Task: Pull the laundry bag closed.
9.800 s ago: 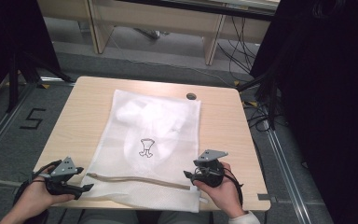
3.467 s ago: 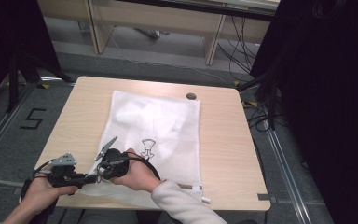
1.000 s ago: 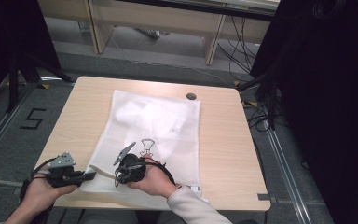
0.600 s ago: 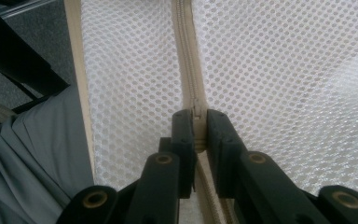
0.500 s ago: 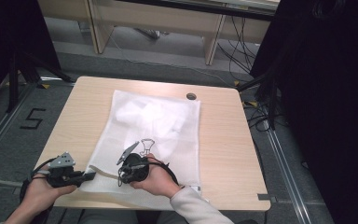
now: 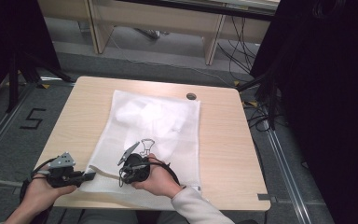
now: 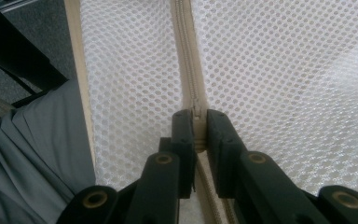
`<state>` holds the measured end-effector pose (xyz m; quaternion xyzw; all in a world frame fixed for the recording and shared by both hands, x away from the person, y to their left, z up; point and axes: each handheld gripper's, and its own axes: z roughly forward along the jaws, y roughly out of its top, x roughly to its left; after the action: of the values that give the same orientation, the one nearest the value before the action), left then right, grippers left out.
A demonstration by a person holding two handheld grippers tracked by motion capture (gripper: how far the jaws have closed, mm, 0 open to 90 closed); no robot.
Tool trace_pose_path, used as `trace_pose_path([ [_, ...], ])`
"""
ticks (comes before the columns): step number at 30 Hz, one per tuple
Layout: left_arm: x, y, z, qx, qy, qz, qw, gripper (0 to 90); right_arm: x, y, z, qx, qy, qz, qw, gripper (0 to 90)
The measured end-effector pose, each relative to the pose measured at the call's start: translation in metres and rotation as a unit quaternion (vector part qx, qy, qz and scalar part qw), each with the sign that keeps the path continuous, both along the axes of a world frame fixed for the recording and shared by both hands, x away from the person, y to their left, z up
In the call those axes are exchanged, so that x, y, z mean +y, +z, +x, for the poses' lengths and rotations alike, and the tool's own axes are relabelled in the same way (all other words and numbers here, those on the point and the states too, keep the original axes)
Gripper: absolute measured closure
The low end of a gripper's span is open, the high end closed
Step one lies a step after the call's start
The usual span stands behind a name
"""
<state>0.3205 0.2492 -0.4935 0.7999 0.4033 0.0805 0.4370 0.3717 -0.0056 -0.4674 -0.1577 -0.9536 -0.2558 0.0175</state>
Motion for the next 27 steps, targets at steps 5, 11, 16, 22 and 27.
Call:
trace_pose_path([
  [5,-0.0001,0.0001,-0.0004,0.001,0.004,0.003,1.0,85.1,-0.0016,-0.0006,-0.0011,0.003,-0.01,-0.005,0.9999,82.6],
  [11,-0.0002,0.0001,-0.0003,0.002,0.003,0.002,1.0,85.1,-0.0045,-0.0001,-0.0007,-0.001,-0.009,-0.01,0.9999,82.6],
  [16,0.0005,0.0002,0.0,0.003,0.001,0.006,1.0,85.1,-0.006,0.0004,-0.0003,0.004,-0.003,-0.013,0.9999,82.6],
  [22,0.0002,-0.0003,-0.0001,0.0,0.002,0.003,1.0,85.2,-0.0075,0.0004,-0.0002,0.0,-0.001,-0.02,0.9998,82.6],
  [27,0.0006,-0.0001,-0.0001,0.004,0.002,0.005,1.0,85.2,-0.0093,0.0012,-0.0004,0.0,-0.003,-0.024,0.9997,82.6],
])
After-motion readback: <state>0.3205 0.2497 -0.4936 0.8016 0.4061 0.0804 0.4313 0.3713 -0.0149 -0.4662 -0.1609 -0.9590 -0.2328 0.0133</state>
